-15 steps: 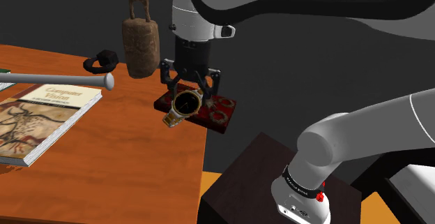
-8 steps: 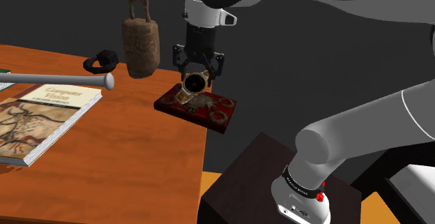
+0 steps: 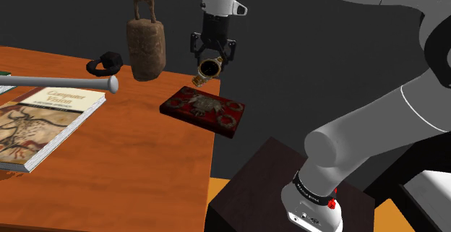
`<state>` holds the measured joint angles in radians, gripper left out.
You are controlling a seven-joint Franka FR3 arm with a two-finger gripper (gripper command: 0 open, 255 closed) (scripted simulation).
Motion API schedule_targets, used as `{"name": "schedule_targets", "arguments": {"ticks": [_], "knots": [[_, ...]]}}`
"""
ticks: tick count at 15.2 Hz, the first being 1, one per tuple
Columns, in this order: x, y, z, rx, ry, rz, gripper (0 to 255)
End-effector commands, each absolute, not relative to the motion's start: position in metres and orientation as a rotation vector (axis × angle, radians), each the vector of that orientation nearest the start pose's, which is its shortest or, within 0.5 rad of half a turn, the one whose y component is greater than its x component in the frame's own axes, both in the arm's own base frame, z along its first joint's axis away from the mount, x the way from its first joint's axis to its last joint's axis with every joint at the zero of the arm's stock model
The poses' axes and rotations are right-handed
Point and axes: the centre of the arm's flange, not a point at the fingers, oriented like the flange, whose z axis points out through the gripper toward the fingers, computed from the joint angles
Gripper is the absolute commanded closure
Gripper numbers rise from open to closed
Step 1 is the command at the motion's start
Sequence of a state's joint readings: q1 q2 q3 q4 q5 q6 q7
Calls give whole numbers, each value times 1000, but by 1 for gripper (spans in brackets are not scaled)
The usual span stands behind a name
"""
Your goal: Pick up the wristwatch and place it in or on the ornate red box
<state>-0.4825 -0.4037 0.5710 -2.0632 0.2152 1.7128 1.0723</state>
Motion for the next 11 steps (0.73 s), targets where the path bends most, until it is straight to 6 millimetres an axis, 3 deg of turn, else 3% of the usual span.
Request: {"name": "schedule_targets", "arguments": {"ticks": [1,11], "knots": [[453,84,562,-2719,1578,1,255],[453,84,509,-2719,1578,1,255]]}}
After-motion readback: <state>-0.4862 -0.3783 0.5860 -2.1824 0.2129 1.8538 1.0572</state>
